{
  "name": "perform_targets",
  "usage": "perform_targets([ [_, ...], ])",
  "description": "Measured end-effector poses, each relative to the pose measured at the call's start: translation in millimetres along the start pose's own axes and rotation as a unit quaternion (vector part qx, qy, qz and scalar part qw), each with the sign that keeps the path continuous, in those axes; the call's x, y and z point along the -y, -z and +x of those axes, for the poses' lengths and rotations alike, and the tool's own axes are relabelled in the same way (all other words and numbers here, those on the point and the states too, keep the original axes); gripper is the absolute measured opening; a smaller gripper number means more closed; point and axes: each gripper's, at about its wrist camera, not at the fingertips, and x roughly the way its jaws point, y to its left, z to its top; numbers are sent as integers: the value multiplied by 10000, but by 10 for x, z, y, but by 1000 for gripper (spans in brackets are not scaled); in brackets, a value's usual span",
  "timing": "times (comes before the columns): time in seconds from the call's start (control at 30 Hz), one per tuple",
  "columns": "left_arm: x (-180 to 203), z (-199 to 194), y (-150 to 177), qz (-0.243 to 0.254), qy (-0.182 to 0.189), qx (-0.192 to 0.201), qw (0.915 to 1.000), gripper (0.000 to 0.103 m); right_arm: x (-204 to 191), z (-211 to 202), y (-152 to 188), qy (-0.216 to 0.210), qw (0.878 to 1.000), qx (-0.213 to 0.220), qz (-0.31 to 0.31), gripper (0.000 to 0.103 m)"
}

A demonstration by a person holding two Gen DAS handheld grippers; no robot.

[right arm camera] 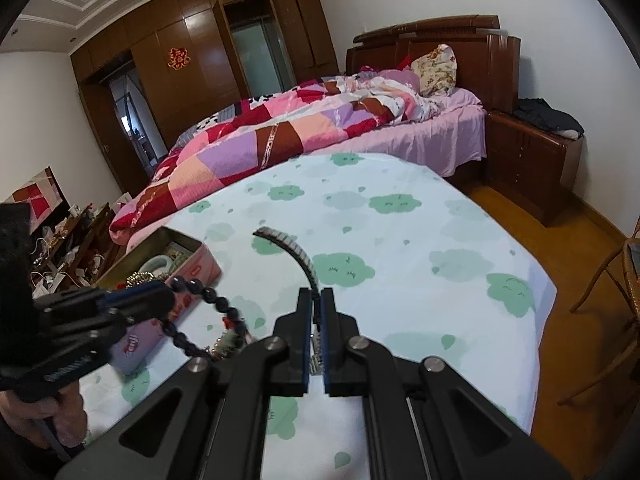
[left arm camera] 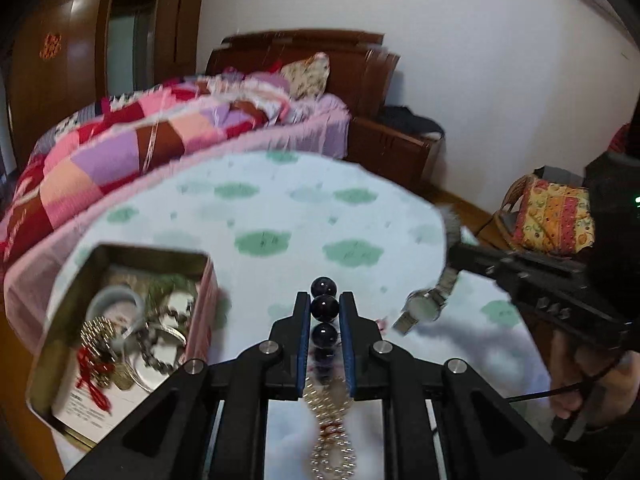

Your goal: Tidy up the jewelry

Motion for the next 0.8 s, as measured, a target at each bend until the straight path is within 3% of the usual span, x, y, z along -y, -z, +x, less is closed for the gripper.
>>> perform_targets([
  [0.33,46,-362,-206,15,151,455,9989,13,-116,-174,-105,-64,9997,223,-123,5],
  [0.7,69,-517,-264,63,288,643,9975,13,-156,-238,-131,-90,9994,302,-171,5],
  [0.8,-16,-448,-251,-120,329,530,9980,13,-155,-240,-130,-90,9994,285,-156,5],
])
